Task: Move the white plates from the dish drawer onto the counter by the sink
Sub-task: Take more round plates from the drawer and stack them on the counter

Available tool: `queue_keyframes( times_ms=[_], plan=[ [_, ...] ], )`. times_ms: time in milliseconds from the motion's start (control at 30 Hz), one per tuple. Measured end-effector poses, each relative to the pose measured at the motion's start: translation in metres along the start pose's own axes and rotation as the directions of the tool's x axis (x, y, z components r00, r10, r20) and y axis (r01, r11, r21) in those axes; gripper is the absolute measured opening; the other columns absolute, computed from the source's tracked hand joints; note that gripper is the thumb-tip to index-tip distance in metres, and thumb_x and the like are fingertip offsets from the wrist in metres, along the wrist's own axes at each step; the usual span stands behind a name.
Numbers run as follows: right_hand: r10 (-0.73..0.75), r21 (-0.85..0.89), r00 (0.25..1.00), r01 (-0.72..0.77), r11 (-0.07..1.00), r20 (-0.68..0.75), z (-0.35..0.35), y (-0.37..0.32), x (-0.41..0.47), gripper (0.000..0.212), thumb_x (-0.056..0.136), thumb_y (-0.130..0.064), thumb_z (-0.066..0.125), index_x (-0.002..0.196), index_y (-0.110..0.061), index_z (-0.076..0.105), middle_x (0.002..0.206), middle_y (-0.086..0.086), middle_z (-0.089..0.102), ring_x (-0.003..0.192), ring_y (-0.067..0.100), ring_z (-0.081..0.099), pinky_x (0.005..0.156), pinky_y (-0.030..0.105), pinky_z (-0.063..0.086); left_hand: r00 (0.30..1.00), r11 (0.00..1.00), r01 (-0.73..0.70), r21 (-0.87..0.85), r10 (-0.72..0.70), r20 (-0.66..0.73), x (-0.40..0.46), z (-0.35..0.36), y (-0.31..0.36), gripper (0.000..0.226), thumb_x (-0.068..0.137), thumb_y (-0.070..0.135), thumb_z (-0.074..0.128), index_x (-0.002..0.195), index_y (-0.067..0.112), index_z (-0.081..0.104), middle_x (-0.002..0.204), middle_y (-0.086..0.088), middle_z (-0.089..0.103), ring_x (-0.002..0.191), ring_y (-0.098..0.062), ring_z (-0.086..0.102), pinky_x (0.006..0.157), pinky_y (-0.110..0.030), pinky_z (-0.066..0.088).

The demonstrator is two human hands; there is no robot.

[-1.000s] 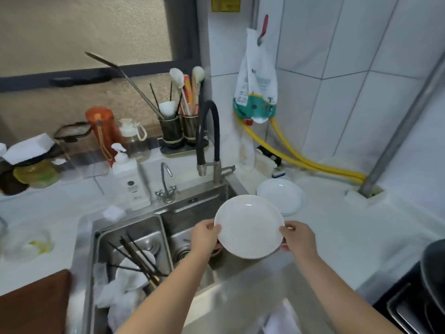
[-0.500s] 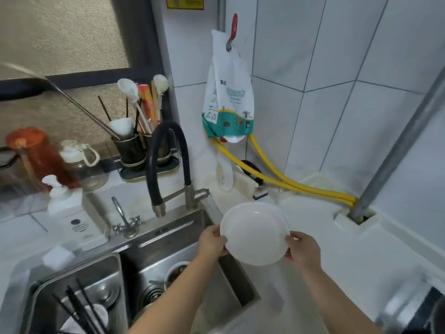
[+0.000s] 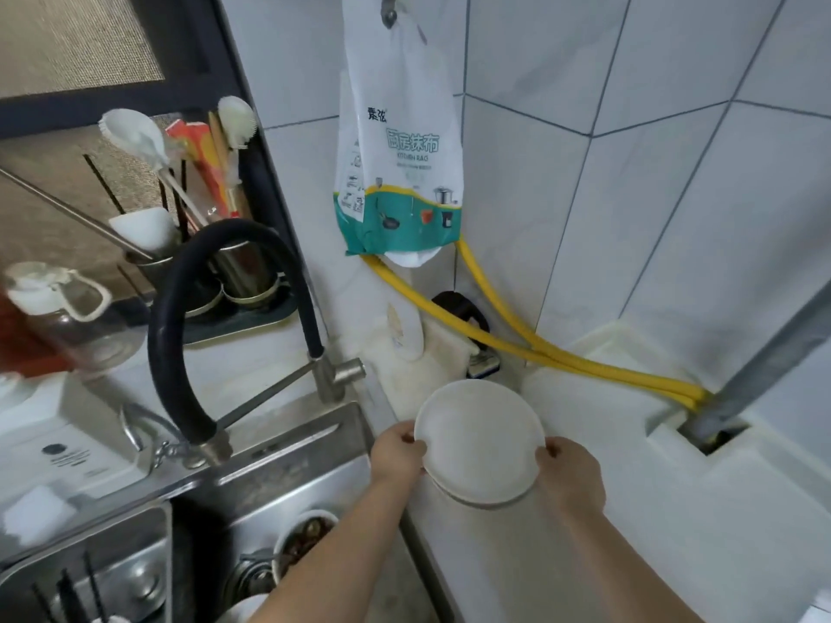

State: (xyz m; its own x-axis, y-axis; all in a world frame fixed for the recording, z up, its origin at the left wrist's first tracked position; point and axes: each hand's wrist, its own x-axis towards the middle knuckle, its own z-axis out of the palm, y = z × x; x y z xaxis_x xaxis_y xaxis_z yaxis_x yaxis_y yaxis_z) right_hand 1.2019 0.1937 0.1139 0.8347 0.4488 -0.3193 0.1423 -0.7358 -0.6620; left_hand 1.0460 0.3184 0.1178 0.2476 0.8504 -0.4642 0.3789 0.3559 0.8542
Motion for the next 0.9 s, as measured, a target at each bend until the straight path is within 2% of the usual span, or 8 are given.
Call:
queue_keyframes(
  times_ms=[233, 333, 467, 533, 600, 700, 833, 900],
  plan=[
    [-0.002, -0.072, 1.000, 0.001, 0.997, -0.009, 0.009, 0.008, 0.012, 0.020, 0.085, -0.015, 0.048, 0.078, -0.010, 0.067, 0.078, 0.009, 0.067, 0.074, 0.028, 0.060, 0.065, 0.033, 0.049, 1.000, 0.998, -0.003, 0.061, 0.004, -0.024, 0.009, 0.007, -0.011, 0.039, 0.079, -0.006, 0.051, 0.107, 0.014, 0.071, 0.079, -0.008, 0.067, 0.078, -0.029, 0.067, 0.078, -0.048, 0.059],
    [-0.014, -0.071, 1.000, 0.013, 0.997, -0.017, 0.010, 0.012, 0.013, 0.020, 0.085, -0.014, 0.049, 0.078, -0.008, 0.066, 0.078, 0.011, 0.067, 0.073, 0.029, 0.060, 0.063, 0.033, 0.047, 1.000, 0.999, 0.014, 0.048, -0.014, -0.008, 0.010, 0.009, -0.014, 0.041, 0.078, -0.007, 0.050, 0.108, 0.012, 0.071, 0.076, -0.007, 0.066, 0.083, -0.034, 0.069, 0.079, -0.050, 0.059],
    [-0.005, -0.071, 1.000, 0.003, 0.997, -0.020, 0.011, 0.015, 0.017, 0.020, 0.085, -0.013, 0.049, 0.074, -0.006, 0.063, 0.072, 0.010, 0.063, 0.066, 0.026, 0.055, 0.057, 0.030, 0.041, 0.999, 0.999, 0.036, 0.035, -0.036, 0.000, 0.006, 0.010, -0.013, 0.042, 0.081, -0.010, 0.049, 0.096, 0.027, 0.064, 0.063, -0.001, 0.056, 0.073, -0.027, 0.061, 0.079, -0.051, 0.058],
    [-0.012, -0.071, 1.000, 0.011, 0.997, -0.024, 0.013, 0.017, 0.018, 0.021, 0.086, -0.013, 0.048, 0.070, -0.006, 0.061, 0.071, 0.010, 0.062, 0.067, 0.027, 0.057, 0.057, 0.030, 0.041, 0.999, 0.999, 0.037, 0.029, -0.037, 0.003, 0.008, 0.009, -0.015, 0.043, 0.082, -0.010, 0.049, 0.102, 0.025, 0.064, 0.064, -0.001, 0.055, 0.075, -0.027, 0.060, 0.080, -0.050, 0.058],
    [-0.032, -0.083, 0.999, 0.030, 0.996, -0.018, 0.016, 0.020, 0.019, 0.021, 0.087, -0.015, 0.048, 0.073, -0.007, 0.061, 0.077, 0.012, 0.063, 0.073, 0.030, 0.059, 0.060, 0.032, 0.044, 1.000, 0.998, 0.018, 0.059, -0.019, 0.018, 0.007, 0.008, -0.017, 0.040, 0.084, -0.007, 0.050, 0.112, 0.016, 0.065, 0.072, -0.007, 0.061, 0.079, -0.030, 0.063, 0.079, -0.049, 0.058],
    [-0.056, -0.099, 0.998, 0.058, 0.993, 0.025, 0.018, 0.020, 0.017, 0.021, 0.088, -0.021, 0.049, 0.091, -0.007, 0.065, 0.091, 0.015, 0.062, 0.084, 0.033, 0.060, 0.070, 0.038, 0.050, 0.999, 0.977, -0.038, 0.209, 0.033, 0.029, 0.003, 0.002, -0.026, 0.040, 0.086, 0.005, 0.054, 0.125, 0.012, 0.059, 0.103, -0.022, 0.069, 0.095, -0.039, 0.066, 0.084, -0.047, 0.056],
    [-0.045, -0.115, 0.997, 0.052, 0.992, 0.063, 0.022, 0.020, 0.001, 0.039, 0.088, -0.024, 0.056, 0.121, -0.004, 0.053, 0.119, 0.020, 0.050, 0.106, 0.039, 0.054, 0.086, 0.044, 0.046, 0.997, 0.908, -0.071, 0.412, 0.057, 0.045, -0.016, -0.016, -0.041, 0.047, 0.091, 0.024, 0.055, 0.137, 0.017, 0.047, 0.124, -0.014, 0.062, 0.115, -0.030, 0.059, 0.099, -0.033, 0.047],
    [-0.068, -0.107, 0.996, 0.074, 0.991, 0.062, 0.025, 0.022, -0.012, 0.047, 0.086, -0.021, 0.059, 0.128, -0.003, 0.047, 0.124, 0.023, 0.047, 0.111, 0.040, 0.052, 0.088, 0.045, 0.045, 0.995, 0.866, -0.102, 0.490, 0.080, 0.067, -0.027, -0.027, -0.048, 0.044, 0.092, 0.023, 0.055, 0.135, 0.015, 0.049, 0.123, -0.015, 0.062, 0.115, -0.029, 0.058, 0.098, -0.031, 0.045]
  ],
)
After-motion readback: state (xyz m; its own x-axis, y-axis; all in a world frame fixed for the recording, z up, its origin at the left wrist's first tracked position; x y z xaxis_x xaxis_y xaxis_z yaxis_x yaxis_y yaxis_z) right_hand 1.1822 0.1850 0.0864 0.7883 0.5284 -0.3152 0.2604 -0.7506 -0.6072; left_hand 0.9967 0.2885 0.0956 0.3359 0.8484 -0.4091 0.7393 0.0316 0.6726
